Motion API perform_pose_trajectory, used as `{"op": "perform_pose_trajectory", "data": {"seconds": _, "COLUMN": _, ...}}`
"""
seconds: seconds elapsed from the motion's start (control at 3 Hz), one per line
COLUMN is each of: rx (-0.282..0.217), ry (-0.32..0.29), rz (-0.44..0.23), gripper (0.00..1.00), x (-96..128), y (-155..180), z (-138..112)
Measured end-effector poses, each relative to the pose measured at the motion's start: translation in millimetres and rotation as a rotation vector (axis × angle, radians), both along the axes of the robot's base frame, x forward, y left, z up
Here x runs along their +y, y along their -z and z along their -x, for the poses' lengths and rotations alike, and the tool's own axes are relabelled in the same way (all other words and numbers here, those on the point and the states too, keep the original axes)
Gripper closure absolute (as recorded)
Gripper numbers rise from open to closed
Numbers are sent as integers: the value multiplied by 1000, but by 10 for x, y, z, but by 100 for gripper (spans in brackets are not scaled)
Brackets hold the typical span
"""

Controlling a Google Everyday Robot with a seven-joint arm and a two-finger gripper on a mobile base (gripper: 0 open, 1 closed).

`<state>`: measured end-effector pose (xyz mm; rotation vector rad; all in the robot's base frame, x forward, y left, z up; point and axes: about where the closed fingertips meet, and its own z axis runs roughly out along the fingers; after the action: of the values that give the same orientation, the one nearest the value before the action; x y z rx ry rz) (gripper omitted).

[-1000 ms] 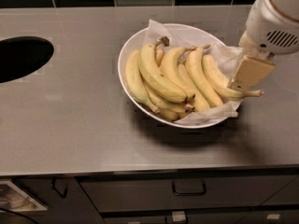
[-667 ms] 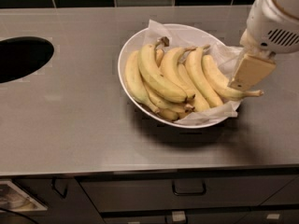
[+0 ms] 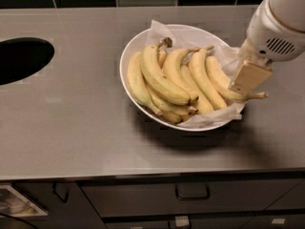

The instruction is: Pick banana from white bowl

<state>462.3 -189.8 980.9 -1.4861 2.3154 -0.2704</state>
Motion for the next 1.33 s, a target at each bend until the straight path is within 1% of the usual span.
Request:
{"op": "perform_pose_trajectory", "data": {"seconds": 0.33, "rx": 38, "ry": -9, "rz": -40, "gripper": 44, "x": -9, "y": 216, "z": -122}}
{"op": "perform_pose_trajectory", "data": {"seconds": 0.67, "rx": 66, "ry": -18, "rz": -65, "gripper": 44, "x": 3, "y": 363, "z": -204}}
{"op": "perform_pose_trajectory", "data": {"seconds": 1.33, "rx": 104, "ry": -11, "rz": -74, "gripper": 44, "x": 45, "y": 545, "z": -262}}
